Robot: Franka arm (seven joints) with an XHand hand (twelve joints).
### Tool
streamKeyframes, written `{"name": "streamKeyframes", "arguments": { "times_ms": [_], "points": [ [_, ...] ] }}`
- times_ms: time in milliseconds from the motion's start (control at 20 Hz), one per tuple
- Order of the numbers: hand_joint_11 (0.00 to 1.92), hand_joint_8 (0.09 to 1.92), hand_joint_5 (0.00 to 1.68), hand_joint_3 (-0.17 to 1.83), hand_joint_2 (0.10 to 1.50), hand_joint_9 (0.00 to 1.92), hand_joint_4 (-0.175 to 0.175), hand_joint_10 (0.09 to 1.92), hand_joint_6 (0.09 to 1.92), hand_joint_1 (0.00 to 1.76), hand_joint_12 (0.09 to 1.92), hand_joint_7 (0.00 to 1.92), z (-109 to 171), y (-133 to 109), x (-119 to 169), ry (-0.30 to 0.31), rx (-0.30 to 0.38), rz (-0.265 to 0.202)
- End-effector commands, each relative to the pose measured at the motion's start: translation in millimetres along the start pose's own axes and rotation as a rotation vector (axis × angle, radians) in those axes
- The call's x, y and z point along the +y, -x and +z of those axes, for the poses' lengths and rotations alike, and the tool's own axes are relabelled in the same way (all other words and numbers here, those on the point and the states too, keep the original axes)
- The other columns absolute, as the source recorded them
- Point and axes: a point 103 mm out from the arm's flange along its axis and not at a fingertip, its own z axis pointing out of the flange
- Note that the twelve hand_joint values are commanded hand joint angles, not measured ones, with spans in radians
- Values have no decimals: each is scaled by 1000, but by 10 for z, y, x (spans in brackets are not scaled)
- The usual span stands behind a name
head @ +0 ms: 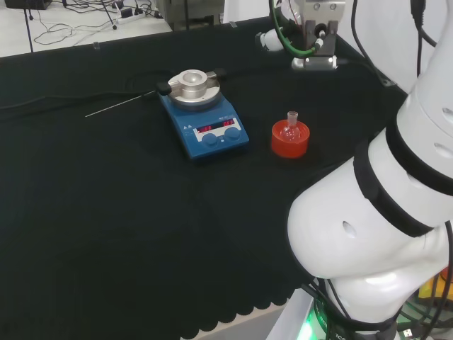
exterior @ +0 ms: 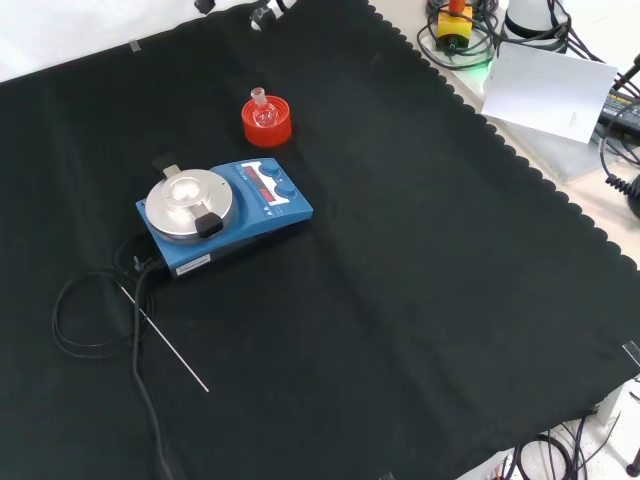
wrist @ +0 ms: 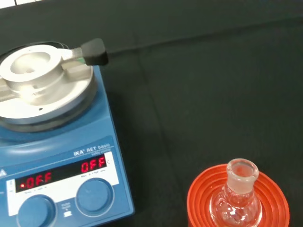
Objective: Pick up the round-bottom flask.
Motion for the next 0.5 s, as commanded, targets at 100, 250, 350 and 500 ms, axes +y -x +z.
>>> {"name": "streamKeyframes", "arguments": {
  "times_ms": [100,250,350,500],
  "points": [
    [0,617,449,307,960,256,-30,708,119,620,1393,122,450,265,172,-16,24,27],
    [0,624,467,399,894,267,-30,706,90,657,1393,127,626,357,214,-35,22,38],
    [0,628,478,432,866,275,-30,707,87,678,1399,133,745,435,229,-46,36,50],
    [0,637,519,470,837,298,-31,712,93,702,1413,151,894,531,238,-60,38,61]
  ]
}}
